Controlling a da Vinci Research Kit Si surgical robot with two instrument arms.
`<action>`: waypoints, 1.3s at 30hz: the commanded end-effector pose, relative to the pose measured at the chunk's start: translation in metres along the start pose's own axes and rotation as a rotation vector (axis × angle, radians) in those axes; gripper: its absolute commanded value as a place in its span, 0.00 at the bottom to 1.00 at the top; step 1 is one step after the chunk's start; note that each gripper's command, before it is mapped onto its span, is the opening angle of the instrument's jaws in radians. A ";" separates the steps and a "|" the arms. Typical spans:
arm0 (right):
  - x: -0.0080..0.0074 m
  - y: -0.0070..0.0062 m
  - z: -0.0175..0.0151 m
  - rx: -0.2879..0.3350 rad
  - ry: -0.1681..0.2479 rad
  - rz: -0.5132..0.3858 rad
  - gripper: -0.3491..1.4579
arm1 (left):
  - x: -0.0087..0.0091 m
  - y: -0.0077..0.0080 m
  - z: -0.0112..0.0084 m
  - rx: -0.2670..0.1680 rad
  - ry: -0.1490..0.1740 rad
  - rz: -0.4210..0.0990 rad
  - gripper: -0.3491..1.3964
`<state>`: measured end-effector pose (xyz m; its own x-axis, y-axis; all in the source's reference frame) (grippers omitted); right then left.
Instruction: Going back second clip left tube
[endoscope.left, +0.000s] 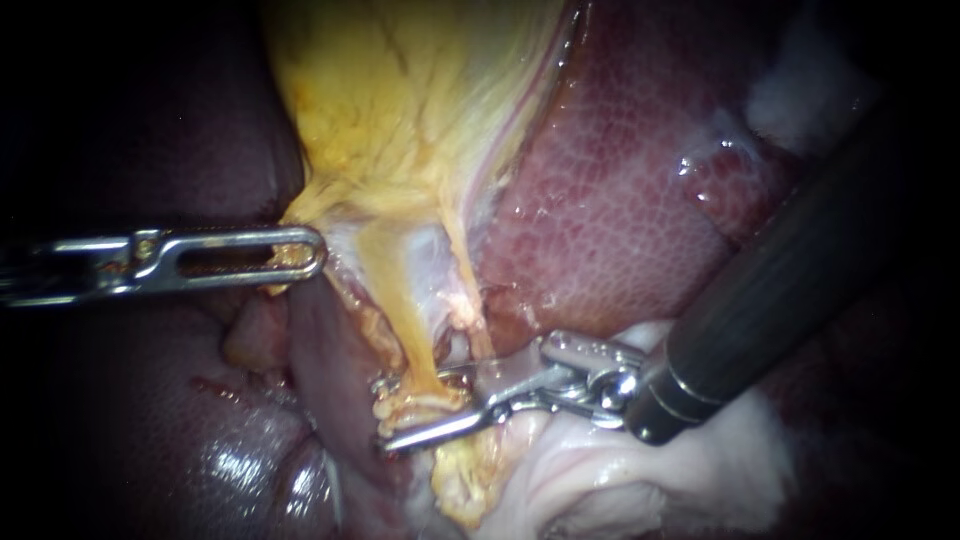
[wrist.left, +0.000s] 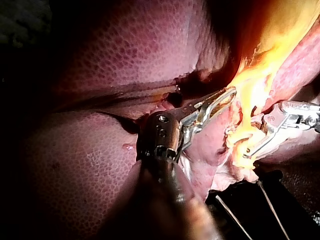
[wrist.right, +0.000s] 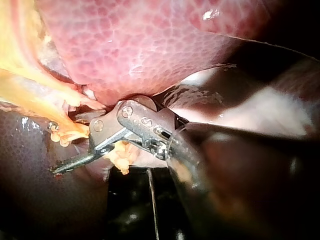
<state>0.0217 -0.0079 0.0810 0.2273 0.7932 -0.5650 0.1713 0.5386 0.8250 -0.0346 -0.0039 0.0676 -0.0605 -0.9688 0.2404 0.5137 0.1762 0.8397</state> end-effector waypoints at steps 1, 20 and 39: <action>0.0000 0.0000 0.0000 0.001 0.000 -0.001 0.52 | 0.0000 0.0000 0.0000 0.000 0.000 0.000 0.00; 0.0015 0.0028 -0.0026 -0.025 0.024 -0.053 0.52 | 0.0000 -0.0001 0.0000 0.000 0.000 0.000 0.00; 0.0051 -0.0028 -0.0149 -0.031 0.030 -0.084 0.52 | 0.0001 -0.0001 -0.0001 0.000 0.000 0.000 0.00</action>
<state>0.0070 -0.0003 0.0750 0.1797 0.7420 -0.6459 0.1552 0.6269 0.7635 -0.0345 -0.0040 0.0673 -0.0606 -0.9686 0.2410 0.5134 0.1768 0.8397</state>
